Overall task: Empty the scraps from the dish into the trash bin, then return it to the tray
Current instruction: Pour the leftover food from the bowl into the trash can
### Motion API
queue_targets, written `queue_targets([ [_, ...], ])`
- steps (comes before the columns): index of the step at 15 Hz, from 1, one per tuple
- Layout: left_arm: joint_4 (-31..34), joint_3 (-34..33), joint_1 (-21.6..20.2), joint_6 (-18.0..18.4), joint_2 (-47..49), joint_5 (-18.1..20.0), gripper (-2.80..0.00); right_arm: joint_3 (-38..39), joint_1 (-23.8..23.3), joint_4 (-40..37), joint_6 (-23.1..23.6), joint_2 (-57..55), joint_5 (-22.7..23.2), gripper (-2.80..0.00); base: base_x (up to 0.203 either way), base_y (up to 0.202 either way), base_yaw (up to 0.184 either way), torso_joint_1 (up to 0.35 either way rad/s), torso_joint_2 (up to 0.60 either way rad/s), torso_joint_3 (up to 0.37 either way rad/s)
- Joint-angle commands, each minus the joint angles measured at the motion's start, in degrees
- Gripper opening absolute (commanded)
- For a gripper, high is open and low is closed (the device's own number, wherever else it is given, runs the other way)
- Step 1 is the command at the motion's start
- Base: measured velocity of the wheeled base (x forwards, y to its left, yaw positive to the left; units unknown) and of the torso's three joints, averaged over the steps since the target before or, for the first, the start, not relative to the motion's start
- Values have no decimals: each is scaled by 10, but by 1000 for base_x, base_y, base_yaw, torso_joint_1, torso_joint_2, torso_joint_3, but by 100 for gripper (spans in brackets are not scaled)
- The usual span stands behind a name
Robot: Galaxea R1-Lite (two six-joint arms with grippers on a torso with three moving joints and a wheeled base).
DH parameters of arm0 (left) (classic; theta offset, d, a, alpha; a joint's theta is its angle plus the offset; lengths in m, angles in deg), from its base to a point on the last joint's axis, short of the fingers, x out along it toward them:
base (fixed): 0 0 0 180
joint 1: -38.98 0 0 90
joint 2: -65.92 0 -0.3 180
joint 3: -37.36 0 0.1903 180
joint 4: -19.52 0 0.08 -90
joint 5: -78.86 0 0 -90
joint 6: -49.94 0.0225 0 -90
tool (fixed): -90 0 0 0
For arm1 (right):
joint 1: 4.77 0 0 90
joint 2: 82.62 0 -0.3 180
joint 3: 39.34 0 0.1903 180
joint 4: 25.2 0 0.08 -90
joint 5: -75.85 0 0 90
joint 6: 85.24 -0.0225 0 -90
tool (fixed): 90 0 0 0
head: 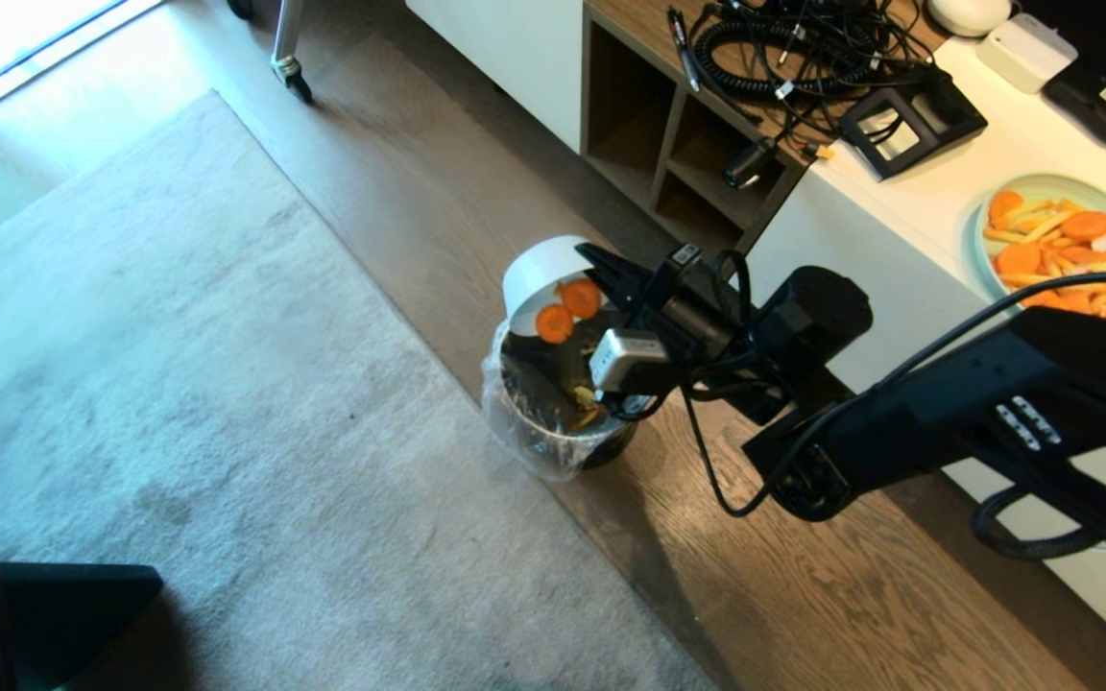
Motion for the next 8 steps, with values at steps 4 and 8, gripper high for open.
queue_targets([
  [4, 0, 0, 0, 0, 0, 0, -280, -23, -1, 26, 5, 16, 2, -280, 0, 0, 0, 0, 0, 0],
  [8, 0, 0, 0, 0, 0, 0, -280, -26, 1, 27, 5, 32, 2, -280, 0, 0, 0, 0, 0, 0],
])
